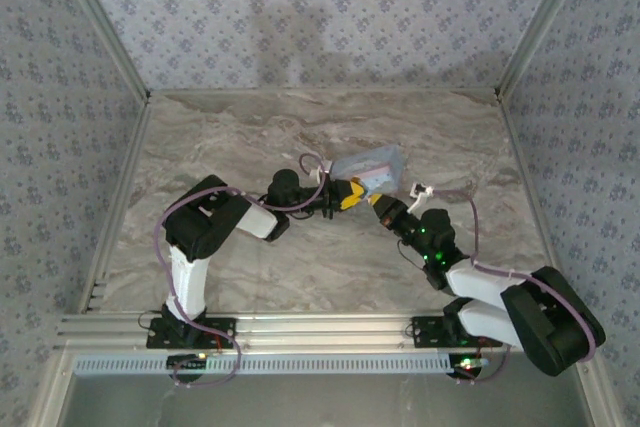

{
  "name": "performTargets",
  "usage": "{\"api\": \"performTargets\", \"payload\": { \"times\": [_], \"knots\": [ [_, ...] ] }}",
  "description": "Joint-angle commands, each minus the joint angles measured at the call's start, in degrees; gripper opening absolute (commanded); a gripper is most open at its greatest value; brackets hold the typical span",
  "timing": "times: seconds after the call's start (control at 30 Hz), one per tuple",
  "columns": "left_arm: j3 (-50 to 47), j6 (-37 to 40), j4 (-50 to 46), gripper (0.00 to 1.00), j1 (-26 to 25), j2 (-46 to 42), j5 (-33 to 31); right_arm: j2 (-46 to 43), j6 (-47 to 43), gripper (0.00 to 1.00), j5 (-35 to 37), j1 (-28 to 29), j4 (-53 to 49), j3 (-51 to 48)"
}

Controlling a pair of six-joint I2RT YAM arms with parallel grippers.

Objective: Unlock the padlock with the key

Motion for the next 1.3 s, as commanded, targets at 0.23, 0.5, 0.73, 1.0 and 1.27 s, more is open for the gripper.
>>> {"api": "performTargets", "payload": {
  "times": [0.23, 0.5, 0.73, 1.0, 1.27],
  "knots": [
    [1.16, -0.85, 7.0, 0.0, -1.68, -0.3, 3.68, 2.98, -1.62, 0.0, 0.08, 1.3, -1.66, 3.9],
    [1.86, -1.25, 7.03, 0.0, -1.69, -0.49, 3.95, 2.59, -6.23, 0.0, 0.63, 3.1, -4.44, 5.03],
    [2.43, -0.99, 6.69, 0.0, -2.3, -0.83, 4.88, 5.62, -5.1, 0.0, 1.35, 3.82, -11.07, 10.33],
    [2.06, 0.63, 4.63, 0.0, -3.17, -1.81, 5.6, 7.41, -4.52, 0.0, -0.04, 3.65, -13.79, 13.64],
    [-2.27, 12.13, -12.93, 0.0, 0.0, -6.74, 3.49, -2.09, -8.7, 0.22, -5.46, -0.18, -30.51, 12.71]
  ]
}}
